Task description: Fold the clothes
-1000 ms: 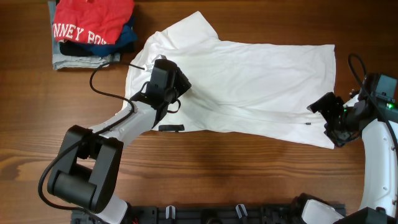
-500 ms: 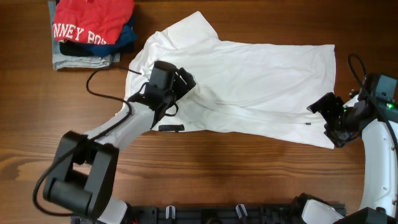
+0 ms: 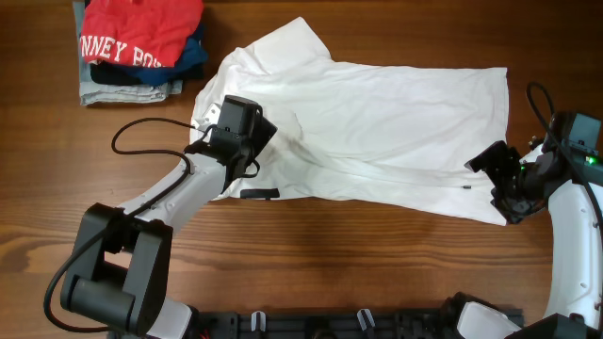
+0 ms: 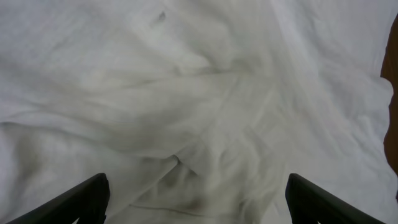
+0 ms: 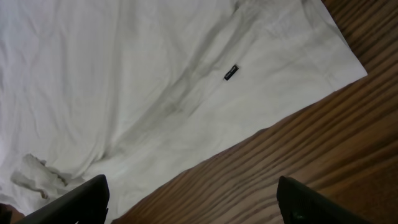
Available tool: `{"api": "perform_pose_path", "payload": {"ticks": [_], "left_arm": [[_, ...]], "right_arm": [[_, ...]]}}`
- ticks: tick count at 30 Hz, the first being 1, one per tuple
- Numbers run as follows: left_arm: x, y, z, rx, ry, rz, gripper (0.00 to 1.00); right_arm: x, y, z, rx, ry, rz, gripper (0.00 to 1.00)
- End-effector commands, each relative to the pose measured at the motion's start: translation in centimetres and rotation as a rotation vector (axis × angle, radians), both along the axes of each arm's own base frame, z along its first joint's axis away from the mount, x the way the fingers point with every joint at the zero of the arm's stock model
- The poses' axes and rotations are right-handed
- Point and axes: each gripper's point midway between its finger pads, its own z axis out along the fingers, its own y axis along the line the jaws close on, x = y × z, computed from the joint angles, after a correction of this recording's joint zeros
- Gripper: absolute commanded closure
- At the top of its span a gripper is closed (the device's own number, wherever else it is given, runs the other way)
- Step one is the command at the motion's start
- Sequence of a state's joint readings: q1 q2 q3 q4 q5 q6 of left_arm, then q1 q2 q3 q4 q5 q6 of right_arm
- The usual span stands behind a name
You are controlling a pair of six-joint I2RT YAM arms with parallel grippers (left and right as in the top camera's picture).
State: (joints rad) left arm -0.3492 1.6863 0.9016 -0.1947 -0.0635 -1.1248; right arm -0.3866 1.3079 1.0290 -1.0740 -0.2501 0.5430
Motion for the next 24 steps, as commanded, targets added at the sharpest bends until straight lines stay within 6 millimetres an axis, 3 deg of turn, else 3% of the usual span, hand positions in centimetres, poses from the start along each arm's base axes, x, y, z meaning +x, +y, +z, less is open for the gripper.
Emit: {"api": "perform_pose_path", "payload": {"ticks": [1,6,16,17,18,19,24], "left_arm": [[0.5,1.5,0.6,0.006,-0.019,0.081,0.1],[1.0,3.5,0.1,0.008,-0.005,0.131,0.15],[1.5,3.5,-0.2,0.002,-0.017,0.131,0.41],[1.4,3.2,-0.4,-0.01,-0.009,0.121,0.4],[1.3,2.7,-0.5,-0.031,0.002,0.105,0.3],[1.0,2.3,-0.8,-0.053,0.02,0.089,0.27],[0.1,2.9,-2.2,-0.046,0.082,0.149,0.34]], "right_arm": [[-0.4,0.0,-0.3,-0.014,0.013,0.02,0.13],[-0.4,0.0,-0.3,-0.013,0.013,0.02,0.13],[-0.5,0.1,-0.3,-0.011,0.018,0.02,0.13],[-0.5,0.1,-0.3,-0.011,0.019,0.02,0.13],[-0.5,0.1,-0.3,-0.011,0.019,0.02,0.13],[-0.5,0.1,-0.3,-0.011,0.019,0.02,0.13],[-0.5,0.1,-0.3,-0.011,0.019,0.02,0.13]]}}
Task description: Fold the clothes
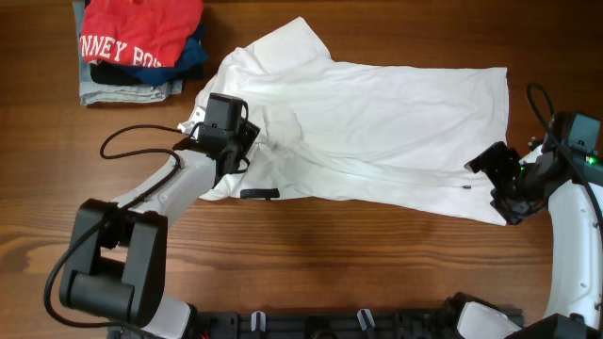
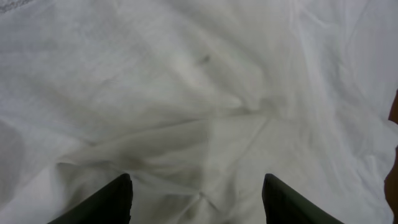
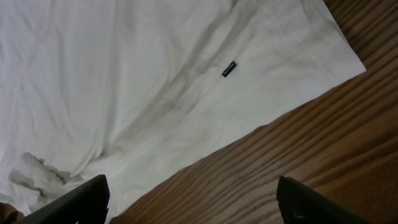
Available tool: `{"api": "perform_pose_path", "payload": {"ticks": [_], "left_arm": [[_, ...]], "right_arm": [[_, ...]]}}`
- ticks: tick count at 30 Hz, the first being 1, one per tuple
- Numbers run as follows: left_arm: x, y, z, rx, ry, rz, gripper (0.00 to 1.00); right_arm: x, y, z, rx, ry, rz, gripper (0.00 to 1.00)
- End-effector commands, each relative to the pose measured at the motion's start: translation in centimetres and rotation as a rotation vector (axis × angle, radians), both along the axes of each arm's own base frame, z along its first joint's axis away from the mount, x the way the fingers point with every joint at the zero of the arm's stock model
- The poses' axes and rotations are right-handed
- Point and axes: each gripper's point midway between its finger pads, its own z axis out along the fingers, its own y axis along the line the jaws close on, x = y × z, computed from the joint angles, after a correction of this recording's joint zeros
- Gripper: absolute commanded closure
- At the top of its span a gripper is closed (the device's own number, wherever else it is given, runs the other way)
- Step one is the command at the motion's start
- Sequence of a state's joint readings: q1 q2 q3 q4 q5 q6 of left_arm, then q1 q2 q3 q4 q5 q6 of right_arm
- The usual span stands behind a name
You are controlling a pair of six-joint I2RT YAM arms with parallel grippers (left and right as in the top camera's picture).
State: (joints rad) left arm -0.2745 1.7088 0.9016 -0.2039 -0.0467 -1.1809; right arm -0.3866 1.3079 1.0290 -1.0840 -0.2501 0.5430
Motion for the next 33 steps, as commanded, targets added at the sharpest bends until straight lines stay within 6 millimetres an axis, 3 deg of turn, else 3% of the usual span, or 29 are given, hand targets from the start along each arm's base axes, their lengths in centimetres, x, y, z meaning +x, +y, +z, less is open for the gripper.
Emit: {"api": "perform_pose_path", "payload": {"ticks": [1,4,8,13,16,19,25,33], "left_arm": [[-0.4,0.2,-1.6,-0.011,0.05,0.035,0.34],[-0.4,0.2,-1.7,-0.01,0.052,0.036,0.34],[0.3,0.5,-1.4,0.007,0.017,0.051,0.46],[0.6,1.1,-1.2,0.033,-0.001,0.07,0.8],[0.7,1.6,-1.6,0.06,0.001,0.085,0.95],[0.8,1.8,-2.2,0.072,0.006,0.086,0.96],[2.5,1.8,-1.0,0.063,-0.079,0.103,0.96],[3.3,6.2,-0.7,0.122,-0.099,0.22,0.96]], "right_arm": [[-0.3,0.0,-0.3,-0.015,0.01,0.02,0.13],[-0.3,-0.1,-0.3,-0.018,0.011,0.02,0.13],[-0.3,-0.1,-0.3,-0.018,0.011,0.02,0.13],[-0.3,-0.1,-0.3,-0.019,0.012,0.024,0.13],[-0.5,0.0,-0.3,-0.021,0.014,0.038,0.13],[-0.4,0.0,-0.3,-0.022,0.013,0.042,0.13],[-0.4,-0.2,-0.3,-0.031,0.013,0.042,0.13],[-0.5,-0.5,-0.4,-0.051,0.02,0.037,0.13]]}}
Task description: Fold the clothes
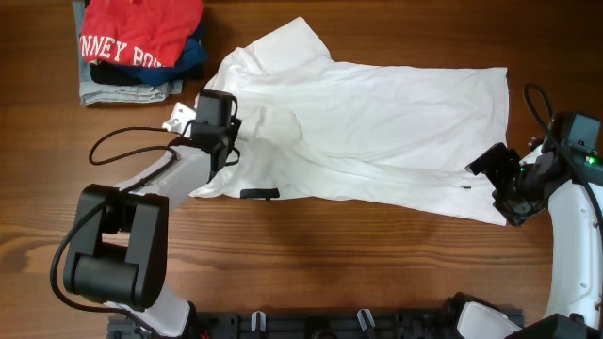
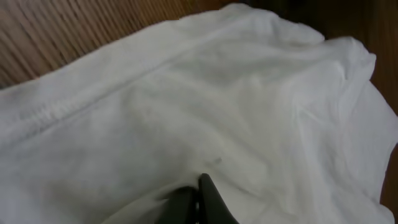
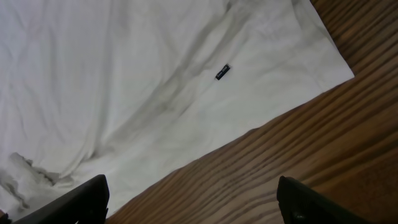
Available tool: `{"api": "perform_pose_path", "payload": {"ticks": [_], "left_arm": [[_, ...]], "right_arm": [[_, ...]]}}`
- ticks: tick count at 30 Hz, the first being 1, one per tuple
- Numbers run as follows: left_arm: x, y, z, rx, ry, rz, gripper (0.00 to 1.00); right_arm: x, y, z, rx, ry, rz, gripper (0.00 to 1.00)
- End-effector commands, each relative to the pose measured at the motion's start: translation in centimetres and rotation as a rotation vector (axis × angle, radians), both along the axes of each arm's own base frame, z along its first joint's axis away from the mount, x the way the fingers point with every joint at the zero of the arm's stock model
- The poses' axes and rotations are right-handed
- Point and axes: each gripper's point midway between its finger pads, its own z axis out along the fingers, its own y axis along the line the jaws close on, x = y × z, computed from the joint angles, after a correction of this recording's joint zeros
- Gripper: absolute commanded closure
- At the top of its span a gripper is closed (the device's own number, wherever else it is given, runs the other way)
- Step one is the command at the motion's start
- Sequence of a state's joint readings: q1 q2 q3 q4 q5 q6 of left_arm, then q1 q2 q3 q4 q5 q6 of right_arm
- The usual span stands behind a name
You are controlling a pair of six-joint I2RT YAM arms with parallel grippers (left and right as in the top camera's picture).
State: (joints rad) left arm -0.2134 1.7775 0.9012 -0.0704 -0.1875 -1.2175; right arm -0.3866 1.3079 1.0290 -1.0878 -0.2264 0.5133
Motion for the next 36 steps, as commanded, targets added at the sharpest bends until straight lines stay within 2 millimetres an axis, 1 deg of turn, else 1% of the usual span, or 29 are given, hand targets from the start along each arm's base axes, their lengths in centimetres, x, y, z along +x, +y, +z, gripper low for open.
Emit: {"api": "perform_pose_path", "payload": {"ticks": [1,3,4,5,6,7,8,9,10,11,12,13,14,15,16,17,18,20,21,22,24,25,26,29,33,36], "left_arm": [[0.4,2.4,-0.1,0.047,-0.008,0.064,0.95],[0.5,3.5,0.1,0.07,-0.015,0.093,0.93],[0.5,3.7,0.1,0.071,-0.017,0.098,0.87],[0.6,3.8,0.1,0.069,-0.017,0.101,0.55],[0.6,3.8,0.1,0.067,-0.017,0.099,0.17],[0.6,3.8,0.1,0.067,-0.018,0.099,0.16],[0.8,3.7,0.3,0.08,-0.025,0.073,0.18],[1.3,3.0,0.7,0.1,-0.042,-0.015,0.23],[1.7,2.3,1.6,0.123,-0.063,-0.109,0.23],[1.7,2.1,2.4,0.132,-0.076,-0.135,0.18],[1.6,2.1,3.6,0.132,-0.094,-0.137,0.14],[1.2,1.9,5.5,0.12,-0.117,-0.144,0.13],[0.6,1.5,7.2,0.093,-0.137,-0.165,0.17],[-0.3,0.6,8.5,0.051,-0.138,-0.203,0.28],[-1.1,-0.2,8.8,0.012,-0.127,-0.236,0.34],[-1.8,-1.3,8.5,-0.034,-0.1,-0.281,0.32],[-2.4,-2.0,7.8,-0.064,-0.064,-0.301,0.3],[-3.6,-4.2,5.2,-0.128,0.029,-0.366,0.29],[-4.0,-4.9,4.3,-0.152,0.057,-0.383,0.29],[-4.6,-5.8,2.8,-0.197,0.112,-0.366,0.3],[-5.1,-6.9,0.9,-0.23,0.167,-0.357,0.32],[-5.1,-7.4,0.2,-0.244,0.177,-0.373,0.33],[-5.1,-7.9,0.0,-0.257,0.177,-0.387,0.33],[-4.2,-8.0,0.2,-0.25,0.142,-0.387,0.32],[-2.4,-7.3,1.0,-0.203,0.062,-0.36,0.35],[-2.0,-7.0,1.0,-0.182,0.048,-0.345,0.36]], "right_arm": [[-0.3,-0.2,-0.3,-0.023,0.012,0.014,0.13],[-0.3,-0.2,-0.3,-0.023,0.013,0.014,0.13],[-0.4,-0.2,-0.3,-0.022,0.014,0.014,0.13],[-0.4,-0.2,-0.3,-0.022,0.016,0.014,0.13],[-0.4,-0.1,-0.3,-0.021,0.017,0.014,0.13],[-0.4,-0.1,-0.3,-0.021,0.018,0.015,0.13],[-0.4,-0.1,-0.3,-0.021,0.018,0.015,0.13],[-0.4,-0.1,-0.3,-0.021,0.018,0.015,0.13],[-0.4,-0.1,-0.3,-0.021,0.018,0.015,0.13],[-0.4,-0.1,-0.3,-0.021,0.018,0.015,0.13],[-0.4,-0.1,-0.3,-0.021,0.018,0.015,0.13],[-0.4,-0.1,-0.3,-0.021,0.018,0.015,0.13],[-0.4,-0.1,-0.3,-0.021,0.018,0.015,0.13],[-0.4,-0.1,-0.3,-0.021,0.017,0.013,0.13],[-0.3,-0.2,-0.3,-0.021,0.014,0.012,0.13],[-0.2,-0.2,-0.3,-0.022,0.006,0.011,0.13],[0.0,-0.2,-0.2,-0.021,0.002,0.011,0.12],[0.0,-0.2,-0.2,-0.017,0.0,0.006,0.13],[-0.1,-0.1,-0.2,-0.017,0.003,0.006,0.12],[-0.3,-0.1,-0.3,-0.013,0.011,0.007,0.13],[-0.4,0.0,-0.3,-0.013,0.016,0.015,0.13],[-0.4,0.0,-0.3,-0.014,0.017,0.017,0.12],[-0.4,0.0,-0.3,-0.014,0.017,0.017,0.13],[-0.4,0.0,-0.3,-0.014,0.016,0.017,0.12],[-0.4,0.0,-0.3,-0.014,0.017,0.017,0.12],[-0.4,0.0,-0.3,-0.014,0.016,0.017,0.12]]}}
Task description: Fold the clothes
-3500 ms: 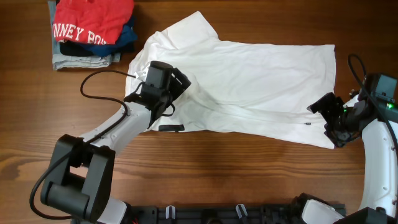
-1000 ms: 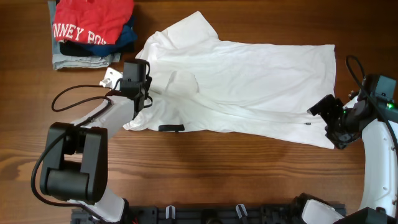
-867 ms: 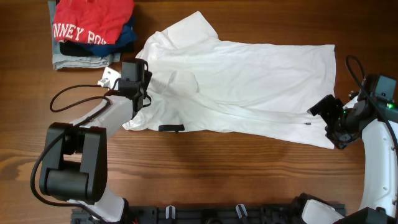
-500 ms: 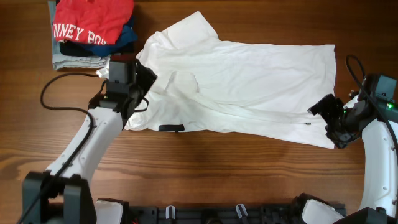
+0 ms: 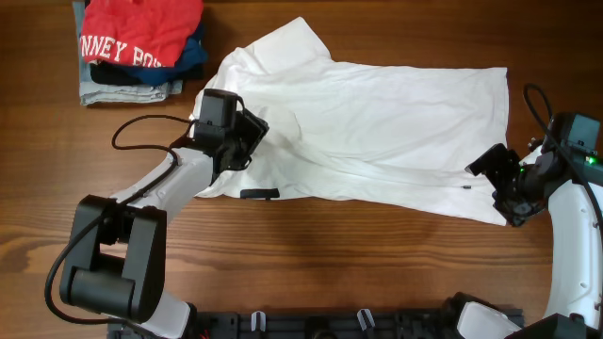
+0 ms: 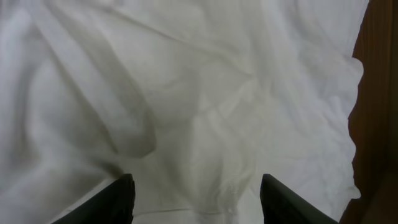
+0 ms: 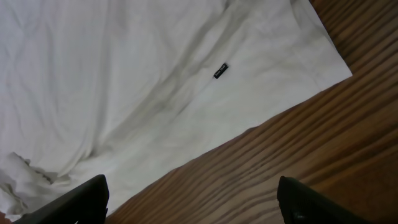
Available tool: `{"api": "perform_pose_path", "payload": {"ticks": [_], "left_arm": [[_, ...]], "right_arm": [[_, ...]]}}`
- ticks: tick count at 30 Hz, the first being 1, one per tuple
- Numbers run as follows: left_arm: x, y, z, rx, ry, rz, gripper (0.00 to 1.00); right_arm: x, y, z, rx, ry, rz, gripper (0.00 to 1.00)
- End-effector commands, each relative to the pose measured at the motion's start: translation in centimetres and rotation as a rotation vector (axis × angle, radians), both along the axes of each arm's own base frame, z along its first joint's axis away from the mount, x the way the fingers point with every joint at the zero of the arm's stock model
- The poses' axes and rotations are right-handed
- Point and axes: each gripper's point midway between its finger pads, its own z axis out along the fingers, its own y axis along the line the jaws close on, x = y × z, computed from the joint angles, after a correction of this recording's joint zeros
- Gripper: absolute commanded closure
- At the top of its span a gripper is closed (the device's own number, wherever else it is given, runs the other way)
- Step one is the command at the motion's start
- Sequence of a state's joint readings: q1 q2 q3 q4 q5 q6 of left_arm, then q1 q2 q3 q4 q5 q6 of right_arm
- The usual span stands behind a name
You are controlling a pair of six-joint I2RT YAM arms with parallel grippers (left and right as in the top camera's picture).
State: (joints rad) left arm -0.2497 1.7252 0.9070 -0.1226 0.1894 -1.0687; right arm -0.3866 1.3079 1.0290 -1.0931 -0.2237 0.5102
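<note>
A white T-shirt (image 5: 377, 122) lies spread over the wooden table, creased at its left end. My left gripper (image 5: 236, 132) hovers over that creased left part; in the left wrist view it (image 6: 199, 205) is open, with rumpled white cloth (image 6: 186, 93) below and nothing between its fingers. My right gripper (image 5: 500, 186) sits at the shirt's lower right corner. In the right wrist view it (image 7: 193, 202) is open over bare wood just off the hem, near a small black label (image 7: 220, 70).
A stack of folded clothes (image 5: 141, 42), red shirt on top, stands at the back left. A small black tag (image 5: 259, 194) shows at the shirt's front hem. Bare wood (image 5: 330, 264) runs along the front of the table.
My left gripper was shut at the shirt's far left edge; now it is open and sits a little further right over the creased cloth. The right arm has barely moved.
My left gripper was wide open over the shirt's left part, then further left with its fingers closer together, then shut at the left edge of the shirt. Now it is open again over the creases. My right gripper stayed open by the lower right corner throughout.
</note>
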Motion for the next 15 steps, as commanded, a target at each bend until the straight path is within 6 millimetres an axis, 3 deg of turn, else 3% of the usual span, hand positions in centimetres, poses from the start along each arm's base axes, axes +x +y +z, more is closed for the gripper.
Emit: {"api": "perform_pose_path", "payload": {"ticks": [1,7,15], "left_arm": [[0.2,0.8,-0.7,0.036,0.005,0.035,0.36],[0.7,1.6,-3.6,0.069,0.033,0.069,0.36],[1.9,4.5,-3.4,0.068,0.014,0.139,0.51]], "right_arm": [[-0.3,0.0,-0.3,-0.013,0.01,0.014,0.12],[-0.4,-0.1,-0.3,-0.015,0.016,0.014,0.12],[-0.5,-0.1,-0.3,-0.024,0.015,0.037,0.12]]}}
